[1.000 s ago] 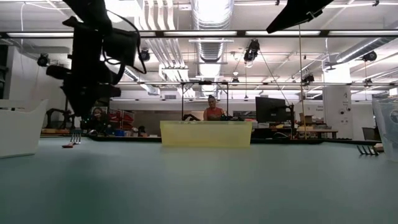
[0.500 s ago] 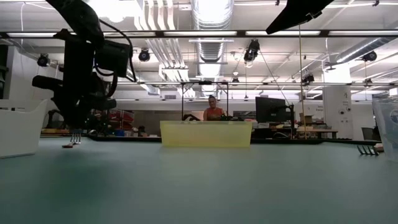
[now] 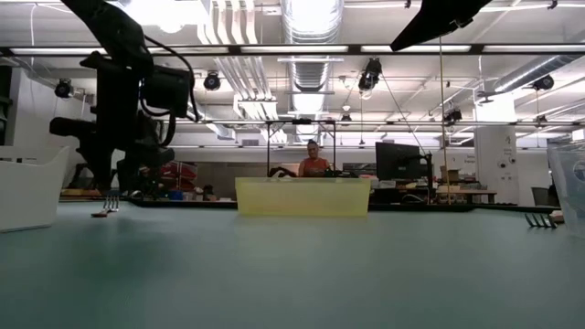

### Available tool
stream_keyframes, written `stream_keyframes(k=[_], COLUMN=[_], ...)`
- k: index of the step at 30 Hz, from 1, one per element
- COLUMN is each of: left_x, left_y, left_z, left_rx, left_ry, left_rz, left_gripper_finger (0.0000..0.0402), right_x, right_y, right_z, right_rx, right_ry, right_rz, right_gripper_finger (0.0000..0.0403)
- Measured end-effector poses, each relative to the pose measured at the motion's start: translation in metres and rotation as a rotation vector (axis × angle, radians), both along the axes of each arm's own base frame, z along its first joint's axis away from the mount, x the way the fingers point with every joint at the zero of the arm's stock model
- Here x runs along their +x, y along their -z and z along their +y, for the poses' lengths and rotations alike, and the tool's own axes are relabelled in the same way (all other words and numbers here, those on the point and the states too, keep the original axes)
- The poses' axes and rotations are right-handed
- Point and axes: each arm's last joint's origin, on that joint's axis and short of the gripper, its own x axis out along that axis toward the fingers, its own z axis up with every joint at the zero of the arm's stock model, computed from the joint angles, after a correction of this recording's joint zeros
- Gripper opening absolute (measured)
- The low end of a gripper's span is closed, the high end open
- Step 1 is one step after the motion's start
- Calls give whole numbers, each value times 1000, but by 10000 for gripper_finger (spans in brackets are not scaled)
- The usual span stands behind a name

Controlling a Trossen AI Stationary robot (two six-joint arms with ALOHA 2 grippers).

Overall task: Sort silverware by color (type)
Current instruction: Put the orange fork into the transparent bin

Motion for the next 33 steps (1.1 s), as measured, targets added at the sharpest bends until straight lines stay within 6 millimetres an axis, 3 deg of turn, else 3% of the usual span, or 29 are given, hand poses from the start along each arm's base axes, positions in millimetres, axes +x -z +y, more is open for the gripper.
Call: stream_keyframes(k=[33], left_x=[-17], left_y=[37], left_z=[5], left_rx=[21], left_ry=[-78], left_rz=[-100], left_gripper_finger=[124], right_x=[0], right_y=[0], right_z=[0], right_rx=[-4], right_ry=[-4], right_rz=[3], right_gripper_finger=[52])
